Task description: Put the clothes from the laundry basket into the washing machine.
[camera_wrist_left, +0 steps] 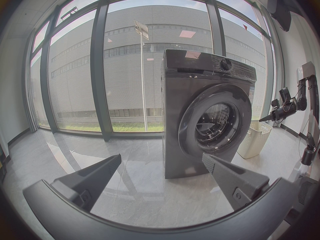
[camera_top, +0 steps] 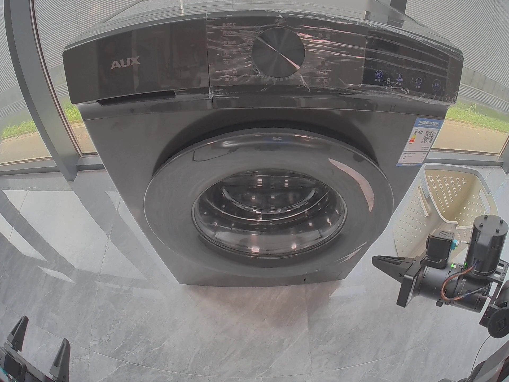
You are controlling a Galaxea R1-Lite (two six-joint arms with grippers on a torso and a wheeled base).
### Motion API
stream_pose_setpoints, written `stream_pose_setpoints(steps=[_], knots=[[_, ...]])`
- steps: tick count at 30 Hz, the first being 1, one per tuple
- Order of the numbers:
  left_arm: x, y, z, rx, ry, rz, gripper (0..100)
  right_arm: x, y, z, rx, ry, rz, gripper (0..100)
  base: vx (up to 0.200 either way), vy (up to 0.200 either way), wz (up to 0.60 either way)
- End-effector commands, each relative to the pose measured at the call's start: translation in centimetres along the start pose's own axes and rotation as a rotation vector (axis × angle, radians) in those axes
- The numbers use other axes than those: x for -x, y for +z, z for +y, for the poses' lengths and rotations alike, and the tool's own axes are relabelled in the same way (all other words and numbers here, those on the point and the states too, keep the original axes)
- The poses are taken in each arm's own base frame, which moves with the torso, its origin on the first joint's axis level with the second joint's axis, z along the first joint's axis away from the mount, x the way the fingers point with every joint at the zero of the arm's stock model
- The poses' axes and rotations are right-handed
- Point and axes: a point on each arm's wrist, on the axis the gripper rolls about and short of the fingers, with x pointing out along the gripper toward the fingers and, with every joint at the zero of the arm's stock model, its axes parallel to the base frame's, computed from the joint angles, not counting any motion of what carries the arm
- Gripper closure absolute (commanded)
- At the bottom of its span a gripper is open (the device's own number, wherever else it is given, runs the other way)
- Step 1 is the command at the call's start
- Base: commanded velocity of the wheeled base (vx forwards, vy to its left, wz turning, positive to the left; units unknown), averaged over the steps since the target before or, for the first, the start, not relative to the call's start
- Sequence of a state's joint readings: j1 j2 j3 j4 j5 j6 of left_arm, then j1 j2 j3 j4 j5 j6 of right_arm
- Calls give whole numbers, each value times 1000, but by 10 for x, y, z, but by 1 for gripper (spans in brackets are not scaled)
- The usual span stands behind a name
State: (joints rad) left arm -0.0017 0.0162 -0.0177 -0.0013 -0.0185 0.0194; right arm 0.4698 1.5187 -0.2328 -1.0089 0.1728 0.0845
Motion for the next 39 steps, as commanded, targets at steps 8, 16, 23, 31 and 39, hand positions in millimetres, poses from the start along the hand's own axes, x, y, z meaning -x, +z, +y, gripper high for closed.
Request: stream_pose_setpoints(steps=[8,16,23,31,39], knots=[[0,-5,0,-1,0,0,0,-1,15,6,24,21,-127,100,200,0,0],[0,-5,0,-1,0,0,0,-10,26,1,16,-46,-171,100,75,0,0],[0,-5,0,-1,0,0,0,-11,29,-3,15,-68,-197,100,0,0,0],[0,-5,0,-1,0,0,0,-14,36,-5,15,-117,-248,100,0,0,0],[0,-5,0,-1,0,0,0,-13,37,-9,2,-173,-262,100,0,0,0]])
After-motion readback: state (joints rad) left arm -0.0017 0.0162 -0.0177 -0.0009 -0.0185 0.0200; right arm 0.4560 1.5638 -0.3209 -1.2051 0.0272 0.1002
